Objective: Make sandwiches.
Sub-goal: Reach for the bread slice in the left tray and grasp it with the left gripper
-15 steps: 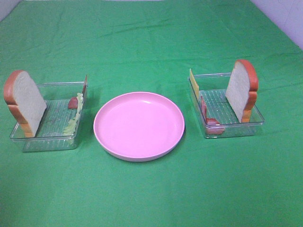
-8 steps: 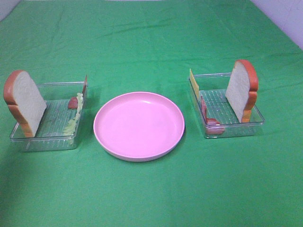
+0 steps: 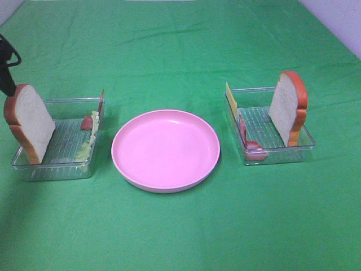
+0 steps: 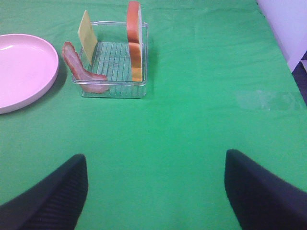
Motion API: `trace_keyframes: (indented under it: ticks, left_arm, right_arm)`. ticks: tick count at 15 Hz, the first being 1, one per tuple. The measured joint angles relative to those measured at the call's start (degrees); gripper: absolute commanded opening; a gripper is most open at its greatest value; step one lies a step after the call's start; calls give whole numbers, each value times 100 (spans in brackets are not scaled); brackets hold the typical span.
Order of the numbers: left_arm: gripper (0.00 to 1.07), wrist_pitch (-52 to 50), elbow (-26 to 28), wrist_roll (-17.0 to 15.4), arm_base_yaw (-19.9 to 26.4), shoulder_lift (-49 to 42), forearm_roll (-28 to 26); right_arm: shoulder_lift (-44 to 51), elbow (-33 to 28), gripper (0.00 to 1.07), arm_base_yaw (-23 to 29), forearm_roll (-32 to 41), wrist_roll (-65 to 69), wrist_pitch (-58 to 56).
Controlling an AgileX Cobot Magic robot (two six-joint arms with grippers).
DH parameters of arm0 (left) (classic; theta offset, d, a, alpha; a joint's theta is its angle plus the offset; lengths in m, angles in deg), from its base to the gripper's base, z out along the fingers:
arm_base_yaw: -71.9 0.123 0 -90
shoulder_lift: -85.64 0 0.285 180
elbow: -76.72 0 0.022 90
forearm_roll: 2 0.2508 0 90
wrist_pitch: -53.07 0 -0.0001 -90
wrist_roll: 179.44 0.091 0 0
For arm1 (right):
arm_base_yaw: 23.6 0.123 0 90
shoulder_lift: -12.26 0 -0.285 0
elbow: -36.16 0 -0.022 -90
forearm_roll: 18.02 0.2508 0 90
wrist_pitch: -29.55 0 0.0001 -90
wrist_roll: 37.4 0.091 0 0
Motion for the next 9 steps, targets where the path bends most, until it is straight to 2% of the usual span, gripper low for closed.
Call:
trace_keyframes:
  ticks: [6, 7, 9]
  left_arm:
    - [71, -848, 57, 11, -292, 1003, -11]
    - [57, -877, 63, 11, -292, 1077, 17]
    - [36, -985, 69, 11, -292, 1077, 29]
  right_arm:
    - [0, 0, 75, 0, 0, 0, 0]
    - [0, 0, 75, 0, 0, 0, 0]
    - [0, 0, 75, 0, 0, 0, 0]
